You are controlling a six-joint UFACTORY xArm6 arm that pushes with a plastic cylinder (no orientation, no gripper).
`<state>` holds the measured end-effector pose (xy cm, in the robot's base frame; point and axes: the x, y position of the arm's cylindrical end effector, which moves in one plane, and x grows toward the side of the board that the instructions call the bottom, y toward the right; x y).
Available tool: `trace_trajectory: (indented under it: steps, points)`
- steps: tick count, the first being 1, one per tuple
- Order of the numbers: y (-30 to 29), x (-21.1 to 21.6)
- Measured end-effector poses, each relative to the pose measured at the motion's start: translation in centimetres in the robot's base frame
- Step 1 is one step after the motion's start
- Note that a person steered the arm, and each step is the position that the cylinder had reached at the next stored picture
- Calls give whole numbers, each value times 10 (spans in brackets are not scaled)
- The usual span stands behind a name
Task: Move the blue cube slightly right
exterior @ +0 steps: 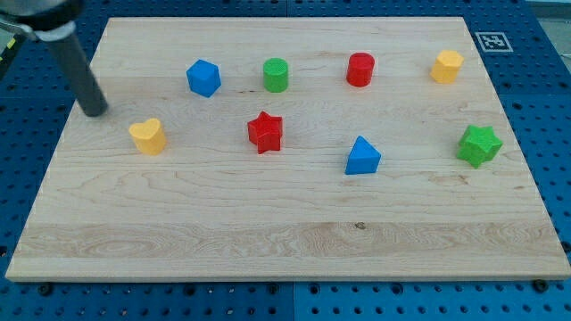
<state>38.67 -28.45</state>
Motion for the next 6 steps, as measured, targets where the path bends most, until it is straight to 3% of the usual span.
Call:
trace_trajectory:
  steps: [1, 2, 3, 4, 6]
  points:
    - [-14, -39]
    - [29, -93]
    - [109, -113]
    - [175, -88]
    - [123, -78]
